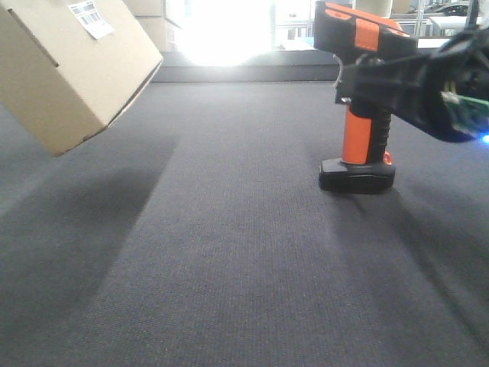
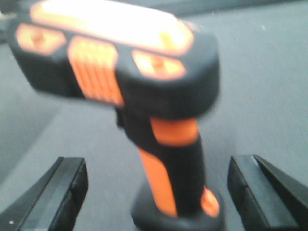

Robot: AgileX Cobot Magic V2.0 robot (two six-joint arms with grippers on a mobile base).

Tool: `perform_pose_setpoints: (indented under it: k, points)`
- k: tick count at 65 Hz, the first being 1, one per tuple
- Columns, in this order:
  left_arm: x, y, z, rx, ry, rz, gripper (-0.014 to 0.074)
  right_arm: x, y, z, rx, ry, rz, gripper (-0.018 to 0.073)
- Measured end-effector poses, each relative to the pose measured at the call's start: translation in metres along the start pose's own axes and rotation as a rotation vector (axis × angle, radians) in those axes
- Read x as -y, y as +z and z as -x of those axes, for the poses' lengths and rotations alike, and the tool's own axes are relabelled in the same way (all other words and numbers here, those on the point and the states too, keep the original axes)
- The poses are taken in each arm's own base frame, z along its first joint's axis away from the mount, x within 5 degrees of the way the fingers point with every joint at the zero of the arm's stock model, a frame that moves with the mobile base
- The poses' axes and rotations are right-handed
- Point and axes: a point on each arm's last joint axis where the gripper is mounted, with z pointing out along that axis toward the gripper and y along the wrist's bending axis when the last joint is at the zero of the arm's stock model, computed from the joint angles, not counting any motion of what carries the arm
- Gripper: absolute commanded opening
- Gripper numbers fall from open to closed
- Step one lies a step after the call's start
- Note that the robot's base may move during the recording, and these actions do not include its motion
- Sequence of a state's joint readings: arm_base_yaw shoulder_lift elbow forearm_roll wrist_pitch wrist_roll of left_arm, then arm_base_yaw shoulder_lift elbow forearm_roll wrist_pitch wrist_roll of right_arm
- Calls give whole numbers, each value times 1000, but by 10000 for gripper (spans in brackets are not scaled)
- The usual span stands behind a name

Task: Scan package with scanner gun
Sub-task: 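Grasp the orange-and-black scanner gun by its head with the right gripper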

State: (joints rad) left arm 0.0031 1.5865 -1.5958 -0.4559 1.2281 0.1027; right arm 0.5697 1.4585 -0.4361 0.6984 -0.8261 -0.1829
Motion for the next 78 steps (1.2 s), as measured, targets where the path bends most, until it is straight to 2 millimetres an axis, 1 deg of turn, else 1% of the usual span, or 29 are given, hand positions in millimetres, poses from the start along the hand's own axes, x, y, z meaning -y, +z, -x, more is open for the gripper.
perform_pose_setpoints:
  k: [10,18,36,48,57,78]
  points:
    - [0,0,0,0,0,0,-111,-8,9,9,34,16,7,487]
    - [0,0,0,0,0,0,-111,-11,15,11,38,30,-1,487]
    - [0,0,0,0,0,0,-111,-10,27,3,-2,79,-71,487]
    - [0,0,0,0,0,0,-111,-19,33,7,-5,96,-51,487]
    - [0,0,0,0,0,-2,-111,-22,34,10,3,109,-51,487]
    - [0,0,0,0,-1,-4,-111,-21,43,2,-12,116,-90,487]
